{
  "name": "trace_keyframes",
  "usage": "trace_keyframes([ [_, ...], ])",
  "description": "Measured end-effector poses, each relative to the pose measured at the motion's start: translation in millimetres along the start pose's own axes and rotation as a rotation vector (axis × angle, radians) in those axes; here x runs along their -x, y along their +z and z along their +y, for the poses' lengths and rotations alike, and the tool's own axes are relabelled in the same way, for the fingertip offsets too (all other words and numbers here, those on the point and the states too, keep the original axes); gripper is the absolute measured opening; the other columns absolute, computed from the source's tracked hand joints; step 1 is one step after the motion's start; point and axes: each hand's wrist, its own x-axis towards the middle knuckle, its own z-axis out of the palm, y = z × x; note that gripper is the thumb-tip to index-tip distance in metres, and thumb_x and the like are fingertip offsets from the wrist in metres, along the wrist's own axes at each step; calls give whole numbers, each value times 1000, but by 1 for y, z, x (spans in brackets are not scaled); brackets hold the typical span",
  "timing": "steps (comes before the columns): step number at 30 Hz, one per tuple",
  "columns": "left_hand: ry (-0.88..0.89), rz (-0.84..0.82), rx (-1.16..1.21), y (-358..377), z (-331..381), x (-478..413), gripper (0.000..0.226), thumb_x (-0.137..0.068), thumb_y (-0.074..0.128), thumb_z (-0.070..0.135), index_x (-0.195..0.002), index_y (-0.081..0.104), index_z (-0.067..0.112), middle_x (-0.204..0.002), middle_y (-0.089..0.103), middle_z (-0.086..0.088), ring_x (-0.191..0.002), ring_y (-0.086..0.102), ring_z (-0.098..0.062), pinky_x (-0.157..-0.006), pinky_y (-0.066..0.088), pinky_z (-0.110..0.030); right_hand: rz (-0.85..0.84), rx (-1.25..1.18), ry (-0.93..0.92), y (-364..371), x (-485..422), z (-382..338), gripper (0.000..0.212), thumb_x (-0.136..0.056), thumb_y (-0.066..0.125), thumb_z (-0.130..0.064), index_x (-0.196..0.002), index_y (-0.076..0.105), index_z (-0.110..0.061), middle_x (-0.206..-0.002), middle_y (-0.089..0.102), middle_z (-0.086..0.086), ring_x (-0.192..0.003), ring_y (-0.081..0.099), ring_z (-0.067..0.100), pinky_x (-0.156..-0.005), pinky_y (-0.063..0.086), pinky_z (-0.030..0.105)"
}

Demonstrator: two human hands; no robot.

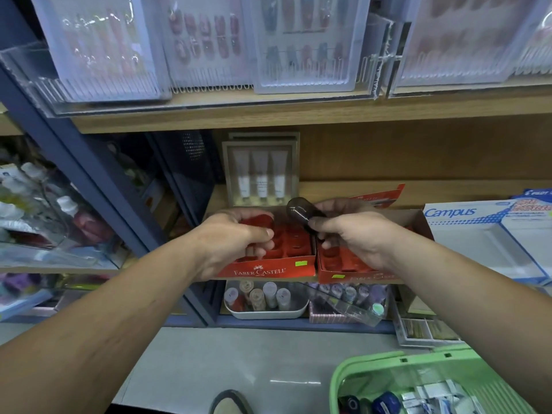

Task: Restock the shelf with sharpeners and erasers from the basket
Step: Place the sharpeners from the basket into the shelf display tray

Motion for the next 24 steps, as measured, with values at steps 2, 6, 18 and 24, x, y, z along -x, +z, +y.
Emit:
trace_keyframes([
  [2, 30, -5, -100, -5, 1, 2, 39, -91, 75, 5, -125, 64, 21, -91, 79, -14, -70, 71, -12, -66, 59, -26, 5, 90, -52, 0, 0, -2, 22, -91, 72, 0, -108, 73, -14, -101, 77, 9, -84, 75, 23, -63, 61, 29],
  [6, 119, 87, -285, -9, -3, 1, 45, -75, 91, 20, -112, 66, 25, -82, 79, -6, -64, 72, -11, -59, 56, -29, 134, 245, -168, 6, -1, -5, 22, -82, 81, 0, -95, 68, -13, -85, 74, 8, -68, 72, 14, -64, 62, 26],
  [18, 157, 76, -268, -13, -13, -5, 41, -84, 84, 19, -121, 67, 27, -90, 79, 5, -79, 77, -9, -61, 58, -20, 249, 712, -299, 15, -29, 9, 22, -85, 81, -26, -107, 79, -29, -98, 75, -9, -97, 68, 12, -90, 53, 25],
  [24, 112, 71, -443, -15, -29, -18, 40, -79, 89, 27, -113, 68, 30, -96, 78, 5, -83, 76, -9, -78, 63, -29, 212, 947, -398, 16, -39, 11, 29, -87, 79, -31, -115, 75, -30, -112, 60, 2, -102, 62, 24, -96, 50, 34],
])
